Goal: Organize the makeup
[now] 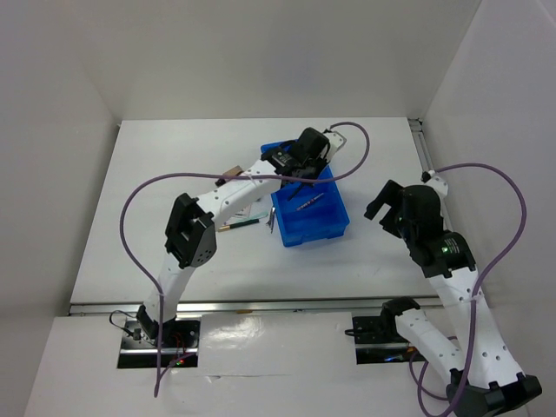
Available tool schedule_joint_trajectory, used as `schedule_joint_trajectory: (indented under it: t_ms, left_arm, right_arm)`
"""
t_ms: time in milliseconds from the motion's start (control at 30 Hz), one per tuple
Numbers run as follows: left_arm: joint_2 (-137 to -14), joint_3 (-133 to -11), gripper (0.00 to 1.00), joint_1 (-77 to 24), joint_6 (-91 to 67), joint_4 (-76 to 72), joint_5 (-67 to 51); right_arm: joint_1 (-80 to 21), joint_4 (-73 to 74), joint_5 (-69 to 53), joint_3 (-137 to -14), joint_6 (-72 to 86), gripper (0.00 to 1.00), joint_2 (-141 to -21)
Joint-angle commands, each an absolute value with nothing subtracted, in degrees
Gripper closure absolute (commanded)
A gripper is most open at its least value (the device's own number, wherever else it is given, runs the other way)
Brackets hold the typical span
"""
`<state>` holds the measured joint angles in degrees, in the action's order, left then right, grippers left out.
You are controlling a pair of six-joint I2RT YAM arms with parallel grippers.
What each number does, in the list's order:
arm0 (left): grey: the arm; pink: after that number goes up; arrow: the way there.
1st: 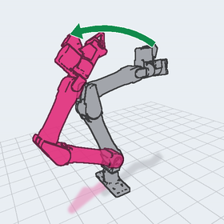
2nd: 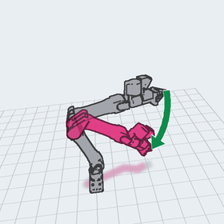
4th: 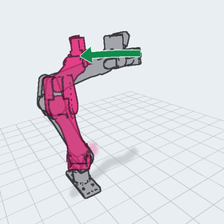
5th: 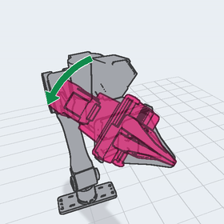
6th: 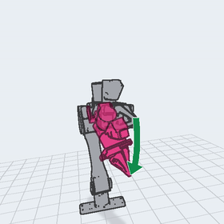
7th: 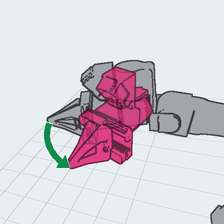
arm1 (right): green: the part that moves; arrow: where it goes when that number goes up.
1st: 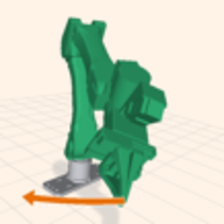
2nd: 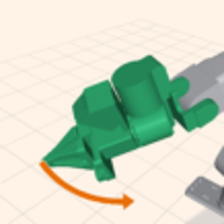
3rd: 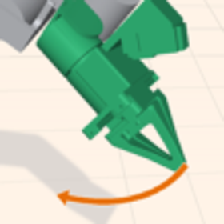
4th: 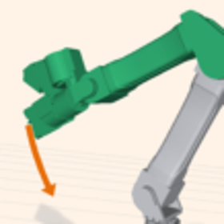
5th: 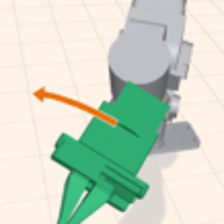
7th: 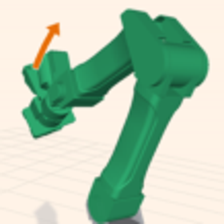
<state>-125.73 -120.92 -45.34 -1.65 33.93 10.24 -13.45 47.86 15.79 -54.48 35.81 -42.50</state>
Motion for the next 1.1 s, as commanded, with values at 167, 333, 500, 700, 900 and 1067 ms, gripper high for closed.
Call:
schedule_joint_trajectory:
  t_ms: [167,333,500,700,900,1067]
  left_arm:
    - [-131.0,-122.3,0.97,-46.0,1.2,31.1,13.5]
    - [-130.9,-120.4,0.55,-47.3,1.8,31.1,16.9]
    - [-127.9,-119.7,0.07,-47.8,2.3,31.7,18.3]
    - [-120.6,-119.3,0.02,-47.8,-1.3,34.6,17.8]
    - [-104.9,-100.8,0.16,-47.8,-5.3,34.6,19.4]
    - [-94.4,-77.9,0.19,-43.9,-10.5,33.5,16.8]
  right_arm:
    - [-13.1,49.1,17.1,-55.6,36.9,0.0,-43.3]
    - [-13.1,49.1,17.1,-55.6,36.4,0.0,-43.3]
    - [-13.1,49.1,16.5,-55.6,36.4,0.0,-43.9]
    - [-13.1,48.6,15.5,-55.6,35.8,0.0,-45.2]
    - [-13.1,46.9,15.5,-55.6,34.7,0.0,-46.2]
    - [-13.1,45.2,13.9,-54.6,34.7,0.0,-46.8]
